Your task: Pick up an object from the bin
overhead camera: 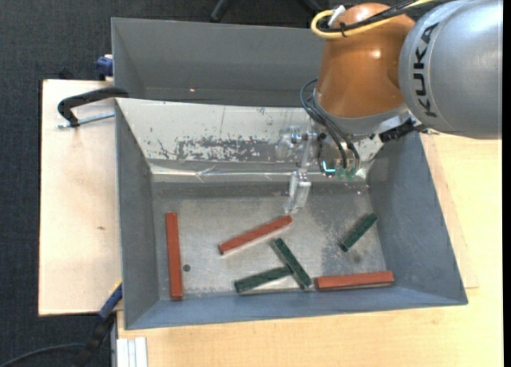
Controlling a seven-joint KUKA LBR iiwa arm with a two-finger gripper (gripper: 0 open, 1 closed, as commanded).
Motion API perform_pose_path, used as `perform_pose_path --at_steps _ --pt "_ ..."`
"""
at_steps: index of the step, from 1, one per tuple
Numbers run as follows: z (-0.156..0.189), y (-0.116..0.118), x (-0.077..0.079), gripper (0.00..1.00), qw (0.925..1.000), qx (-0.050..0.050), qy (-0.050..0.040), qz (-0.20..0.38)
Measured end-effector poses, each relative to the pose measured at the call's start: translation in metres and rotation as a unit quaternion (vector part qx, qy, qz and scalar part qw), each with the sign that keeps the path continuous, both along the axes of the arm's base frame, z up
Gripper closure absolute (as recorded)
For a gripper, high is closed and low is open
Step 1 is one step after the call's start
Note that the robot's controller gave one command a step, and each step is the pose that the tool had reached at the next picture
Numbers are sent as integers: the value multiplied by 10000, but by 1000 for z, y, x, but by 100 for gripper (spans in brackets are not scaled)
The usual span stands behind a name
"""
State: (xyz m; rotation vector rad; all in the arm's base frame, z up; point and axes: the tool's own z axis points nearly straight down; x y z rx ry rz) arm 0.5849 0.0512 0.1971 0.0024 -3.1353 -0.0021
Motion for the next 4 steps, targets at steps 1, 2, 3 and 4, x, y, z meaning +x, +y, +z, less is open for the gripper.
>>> perform_pose_path --at_steps 1,2,3,4 --pt "-130 -2 12 0 9986 -3 3 537" --pt "-94 61 -2 0 9933 16 -69 1151" --pt "-94 11 -36 0 9951 -7 -25 990" --pt "-128 57 -49 0 9986 11 -16 532"
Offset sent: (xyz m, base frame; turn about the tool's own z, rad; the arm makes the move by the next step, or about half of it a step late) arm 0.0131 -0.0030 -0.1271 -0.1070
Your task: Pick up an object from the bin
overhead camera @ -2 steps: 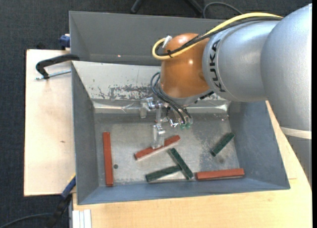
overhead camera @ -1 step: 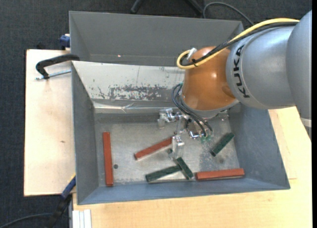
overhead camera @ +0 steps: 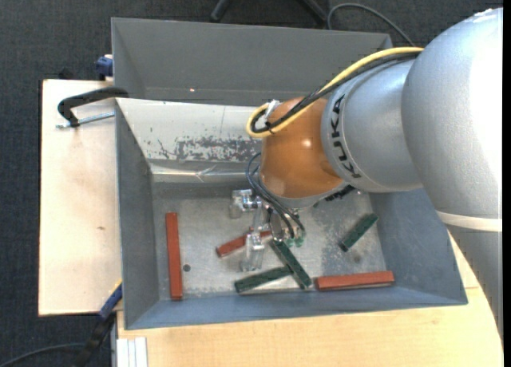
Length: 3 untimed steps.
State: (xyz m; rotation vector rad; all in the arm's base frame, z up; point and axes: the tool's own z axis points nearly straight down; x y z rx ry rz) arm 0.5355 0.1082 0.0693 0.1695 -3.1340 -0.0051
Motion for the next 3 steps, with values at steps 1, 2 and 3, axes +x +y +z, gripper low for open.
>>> perform_pose_path --at_steps 1,2,3 --pt "2 -51 9 0 9992 -17 -23 -392" --pt "2 -48 8 100 9993 -10 -20 -372" --pt "9 -48 10 100 9993 -5 -42 -372"
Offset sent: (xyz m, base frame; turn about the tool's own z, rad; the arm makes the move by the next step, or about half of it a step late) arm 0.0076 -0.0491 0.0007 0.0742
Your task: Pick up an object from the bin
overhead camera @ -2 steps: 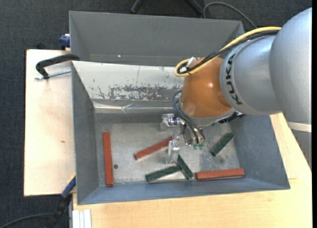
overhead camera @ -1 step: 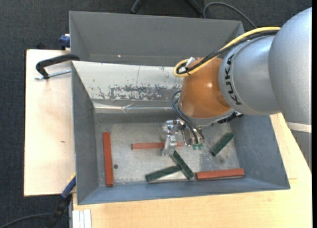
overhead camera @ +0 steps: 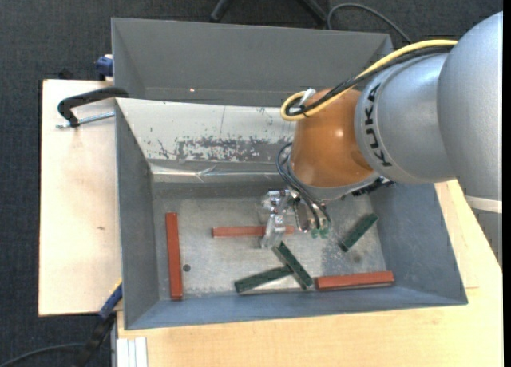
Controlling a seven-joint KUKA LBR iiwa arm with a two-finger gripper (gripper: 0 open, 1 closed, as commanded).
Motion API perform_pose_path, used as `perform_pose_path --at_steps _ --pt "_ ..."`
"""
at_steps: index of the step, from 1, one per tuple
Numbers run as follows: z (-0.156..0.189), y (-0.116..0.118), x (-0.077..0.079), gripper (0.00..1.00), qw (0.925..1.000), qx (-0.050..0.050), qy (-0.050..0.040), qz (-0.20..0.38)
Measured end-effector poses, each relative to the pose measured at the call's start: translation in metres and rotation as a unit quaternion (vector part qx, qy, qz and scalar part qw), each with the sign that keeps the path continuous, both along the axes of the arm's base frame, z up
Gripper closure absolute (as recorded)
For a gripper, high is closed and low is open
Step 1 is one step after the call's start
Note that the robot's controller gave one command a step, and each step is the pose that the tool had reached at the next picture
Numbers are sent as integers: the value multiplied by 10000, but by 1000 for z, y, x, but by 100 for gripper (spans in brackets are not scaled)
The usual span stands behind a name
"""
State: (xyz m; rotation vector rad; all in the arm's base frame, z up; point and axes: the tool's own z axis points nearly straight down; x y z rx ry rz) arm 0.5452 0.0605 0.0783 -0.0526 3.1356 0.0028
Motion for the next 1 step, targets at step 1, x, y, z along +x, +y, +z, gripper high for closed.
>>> perform_pose_path --at_steps 1 --pt "41 1 2 100 10000 3 -20 2"
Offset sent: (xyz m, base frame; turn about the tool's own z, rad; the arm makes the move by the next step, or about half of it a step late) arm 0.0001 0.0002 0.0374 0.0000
